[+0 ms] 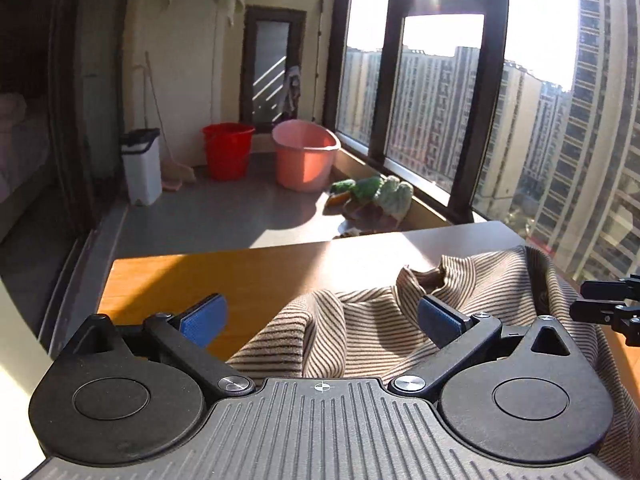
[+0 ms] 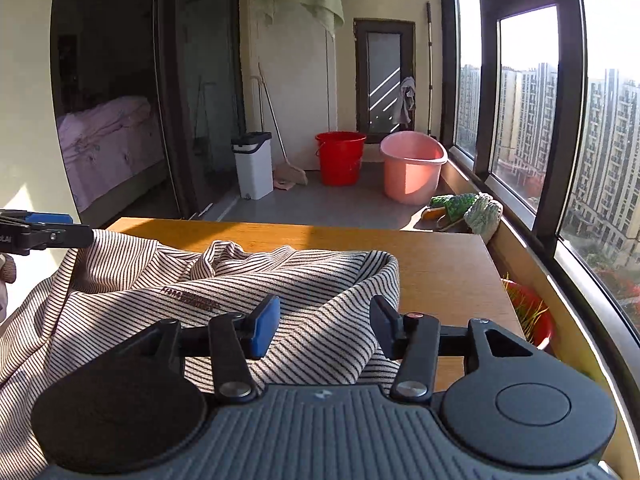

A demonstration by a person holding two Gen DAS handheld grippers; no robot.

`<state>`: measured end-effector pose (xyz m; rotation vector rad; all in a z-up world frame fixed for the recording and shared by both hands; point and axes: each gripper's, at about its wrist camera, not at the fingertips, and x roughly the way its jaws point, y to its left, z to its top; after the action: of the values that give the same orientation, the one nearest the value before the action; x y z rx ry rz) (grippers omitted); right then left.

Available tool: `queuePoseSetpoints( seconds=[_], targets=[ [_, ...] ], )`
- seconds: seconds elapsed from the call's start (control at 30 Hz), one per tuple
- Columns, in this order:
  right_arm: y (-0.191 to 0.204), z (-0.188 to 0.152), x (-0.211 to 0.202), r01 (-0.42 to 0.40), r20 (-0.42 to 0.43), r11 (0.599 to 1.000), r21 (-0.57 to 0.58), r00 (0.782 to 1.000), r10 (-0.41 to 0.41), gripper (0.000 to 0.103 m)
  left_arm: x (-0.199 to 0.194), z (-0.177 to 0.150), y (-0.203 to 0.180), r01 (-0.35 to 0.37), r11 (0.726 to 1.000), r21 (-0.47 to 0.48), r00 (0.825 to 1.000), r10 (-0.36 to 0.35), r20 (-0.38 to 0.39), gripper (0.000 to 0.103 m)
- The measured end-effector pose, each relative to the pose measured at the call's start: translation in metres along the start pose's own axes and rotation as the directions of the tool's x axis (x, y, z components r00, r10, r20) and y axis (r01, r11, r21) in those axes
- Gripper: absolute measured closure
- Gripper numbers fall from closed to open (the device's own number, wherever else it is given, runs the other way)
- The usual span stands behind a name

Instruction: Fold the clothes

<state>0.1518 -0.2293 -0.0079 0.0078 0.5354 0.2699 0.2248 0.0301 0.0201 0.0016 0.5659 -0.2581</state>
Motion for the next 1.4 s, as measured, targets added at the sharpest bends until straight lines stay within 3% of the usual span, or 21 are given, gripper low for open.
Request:
queuePoseSetpoints(
  seconds=[0.07,0.1,0.17,0.23,0.3,0.37,0.43,0.57,0.6,0.73,0.77,0.87,0.93,1.07,1.23,1.27,1.3,1.33,1.4],
  targets=[
    [0.011,-0.018,-0.009,-0.076,-0.016,0.997,0.006,0.997,0.076,0.05,0.025,0.0,0.0,0.028,1.0,0.008,0.996,-0.027,-0.082,0.004],
    [0.017,-0.026,-0.012,-0.104,-0.025,0.995,-0.001,0.994,0.103,0.047,0.036,0.0,-0.002,0.038,0.999,0.016,0.992,-0.036,-0.122,0.015],
    [0.029,-0.039,-0.012,-0.102,-0.038,0.993,-0.066,0.994,0.1,0.044,0.043,-0.004,-0.005,-0.001,0.998,0.058,0.99,0.009,-0.142,0.05],
    [0.039,-0.041,-0.011,-0.104,-0.052,0.988,-0.116,0.994,0.099,0.043,0.049,-0.004,-0.005,-0.044,0.994,0.095,0.988,0.058,-0.145,0.075],
    [0.044,-0.039,-0.011,-0.11,-0.061,0.983,-0.145,0.993,0.103,0.039,0.054,0.002,0.0,-0.1,0.987,0.126,0.986,0.116,-0.124,0.083],
    [0.046,-0.038,-0.005,-0.112,-0.094,0.982,-0.152,0.991,0.099,0.039,0.06,0.013,0.012,-0.223,0.96,0.171,0.969,0.237,-0.065,0.086],
    [0.044,-0.036,-0.001,-0.111,-0.111,0.985,-0.133,0.989,0.096,0.038,0.063,0.026,0.032,-0.265,0.954,0.137,0.961,0.274,-0.047,0.086],
    [0.041,-0.036,0.002,-0.105,-0.118,0.989,-0.101,0.989,0.093,0.035,0.055,0.034,0.05,-0.283,0.956,0.076,0.959,0.285,-0.017,0.084],
    [0.041,-0.036,0.002,-0.104,-0.118,0.99,-0.099,0.989,0.092,0.034,0.046,0.035,0.053,-0.248,0.968,0.027,0.969,0.248,-0.019,0.081],
    [0.047,-0.036,-0.013,-0.111,-0.115,0.983,-0.143,0.989,0.095,0.034,0.004,0.028,0.049,-0.088,0.99,-0.113,0.996,0.087,-0.012,0.044],
    [0.049,-0.036,-0.018,-0.114,-0.115,0.981,-0.16,0.989,0.096,0.034,-0.008,0.023,0.043,-0.046,0.991,-0.129,0.999,0.046,-0.007,0.04],
    [0.056,-0.035,-0.034,-0.123,-0.113,0.97,-0.209,0.988,0.101,0.034,-0.041,0.0,0.018,0.1,0.983,-0.156,0.995,-0.101,0.003,0.011],
    [0.06,-0.035,-0.045,-0.128,-0.112,0.962,-0.241,0.988,0.104,0.034,-0.049,-0.019,-0.001,0.153,0.976,-0.158,0.987,-0.158,-0.019,0.008],
    [0.082,-0.042,-0.074,-0.213,-0.173,0.933,-0.29,0.97,0.168,0.028,-0.052,-0.055,-0.015,0.168,0.965,-0.2,0.983,-0.179,-0.038,0.007],
    [0.103,-0.073,-0.078,-0.182,-0.231,0.912,-0.367,0.968,0.1,0.029,-0.058,-0.094,-0.026,0.191,0.948,-0.255,0.977,-0.21,-0.049,0.003],
    [0.103,-0.072,-0.078,-0.164,-0.228,0.92,-0.356,0.97,0.085,0.048,-0.062,-0.096,-0.023,0.207,0.936,-0.284,0.974,-0.224,-0.031,0.001],
    [0.102,-0.067,-0.078,-0.146,-0.221,0.933,-0.33,0.972,0.074,0.087,-0.066,-0.097,-0.022,0.23,0.923,-0.31,0.969,-0.245,-0.01,0.0],
    [0.1,-0.062,-0.078,-0.127,-0.215,0.945,-0.303,0.975,0.062,0.093,-0.07,-0.099,-0.02,0.254,0.907,-0.335,0.964,-0.265,0.012,0.0],
    [0.083,-0.044,-0.081,-0.072,-0.182,0.973,-0.22,0.983,0.031,0.093,-0.075,-0.103,-0.019,0.298,0.884,-0.361,0.952,-0.3,0.051,0.0]
  ],
)
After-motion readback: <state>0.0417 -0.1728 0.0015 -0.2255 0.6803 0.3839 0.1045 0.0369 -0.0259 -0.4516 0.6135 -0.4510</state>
